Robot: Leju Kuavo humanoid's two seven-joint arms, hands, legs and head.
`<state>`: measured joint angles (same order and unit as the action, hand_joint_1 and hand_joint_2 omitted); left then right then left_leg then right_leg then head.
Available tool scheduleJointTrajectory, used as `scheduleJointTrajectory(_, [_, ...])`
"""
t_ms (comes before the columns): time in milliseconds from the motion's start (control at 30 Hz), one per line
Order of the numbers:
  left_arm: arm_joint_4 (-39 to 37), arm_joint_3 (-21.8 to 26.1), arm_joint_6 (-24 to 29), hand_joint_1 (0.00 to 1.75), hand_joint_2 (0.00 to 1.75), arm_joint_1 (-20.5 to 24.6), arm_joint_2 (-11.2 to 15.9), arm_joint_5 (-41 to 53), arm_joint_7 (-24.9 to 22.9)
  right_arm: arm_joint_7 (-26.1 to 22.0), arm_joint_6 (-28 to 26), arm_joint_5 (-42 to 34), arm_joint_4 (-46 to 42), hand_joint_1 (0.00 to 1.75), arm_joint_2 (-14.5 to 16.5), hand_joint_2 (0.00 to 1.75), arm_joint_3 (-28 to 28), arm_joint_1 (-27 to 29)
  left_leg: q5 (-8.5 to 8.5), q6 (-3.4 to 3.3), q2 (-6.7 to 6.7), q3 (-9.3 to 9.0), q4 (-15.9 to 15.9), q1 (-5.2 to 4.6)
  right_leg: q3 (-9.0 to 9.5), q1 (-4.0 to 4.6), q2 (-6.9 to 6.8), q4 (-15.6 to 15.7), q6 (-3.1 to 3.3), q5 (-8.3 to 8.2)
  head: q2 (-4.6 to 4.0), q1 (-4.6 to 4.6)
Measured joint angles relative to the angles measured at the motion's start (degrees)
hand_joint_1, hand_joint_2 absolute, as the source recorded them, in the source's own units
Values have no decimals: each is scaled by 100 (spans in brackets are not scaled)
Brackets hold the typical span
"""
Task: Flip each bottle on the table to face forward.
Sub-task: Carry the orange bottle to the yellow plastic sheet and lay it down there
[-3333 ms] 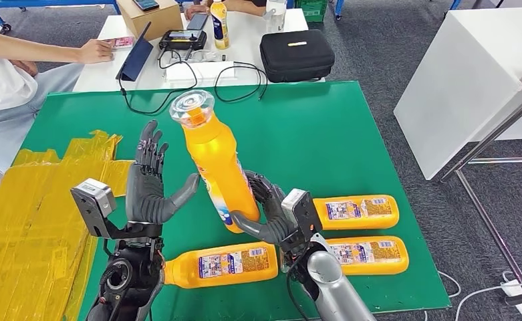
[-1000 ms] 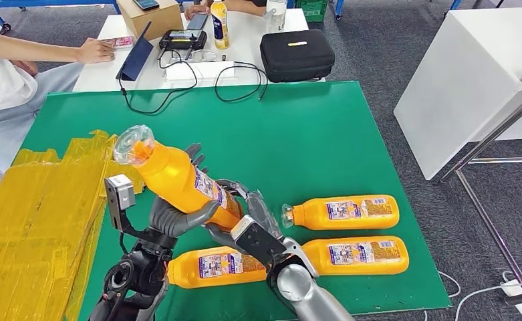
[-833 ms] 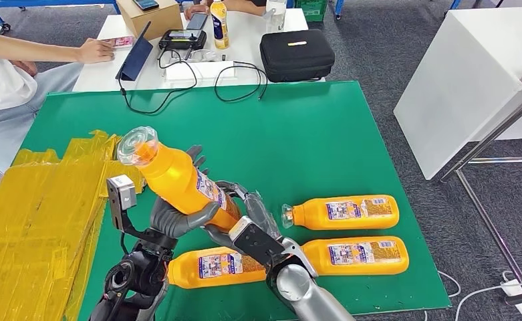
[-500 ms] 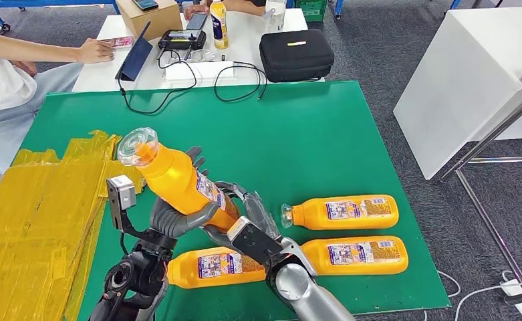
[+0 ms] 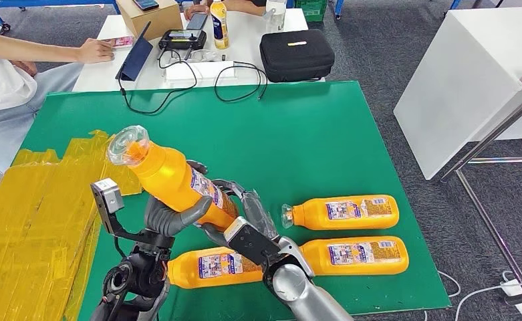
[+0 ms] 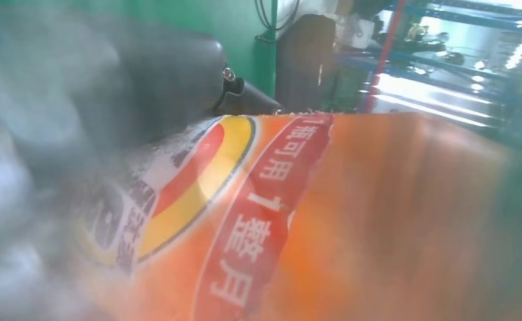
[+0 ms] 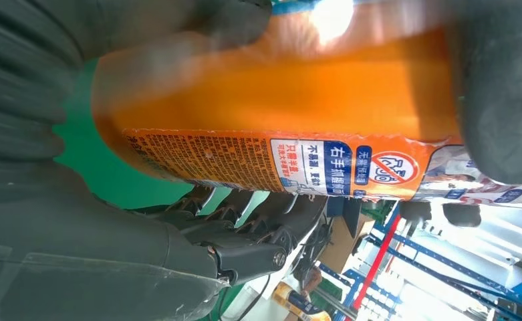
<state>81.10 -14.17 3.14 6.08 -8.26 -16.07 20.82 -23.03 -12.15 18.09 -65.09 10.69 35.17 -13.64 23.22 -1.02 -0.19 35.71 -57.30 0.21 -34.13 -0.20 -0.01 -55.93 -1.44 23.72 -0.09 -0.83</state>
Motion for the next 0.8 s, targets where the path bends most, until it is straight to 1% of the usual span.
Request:
scheduleJointTrajectory(300, [34,2,20,175,175,-9,-16,-26,26,4,-12,15,-66,175,0,175,-38,21,0,0,0,0,0,0,0,0,0,0,0,0,0,1])
scheduleJointTrajectory(433, [291,-41,-77,175,175,-27,-45,186,132,-69,-105,-33,-564,105,-25,175,-334,251,0,0,-1,0,0,0,0,0,0,0,0,0,-1,1])
scheduleJointTrajectory(533, [385,-72,-94,175,175,-6,-46,256,142,-101,-114,-66,-786,105,-36,175,-433,351,1,0,0,0,0,0,-1,0,1,0,0,0,0,1])
scheduleJointTrajectory(767, [453,-98,-94,175,175,0,-46,262,141,-101,-114,-72,-940,105,-39,175,-486,421,0,1,0,-1,0,0,0,1,1,0,0,0,-1,1])
scheduleJointTrajectory(800, [458,-102,-94,175,175,1,-46,262,141,-101,-114,-72,-951,79,-40,175,-492,427,0,1,0,-1,0,0,0,1,1,0,0,0,-1,1])
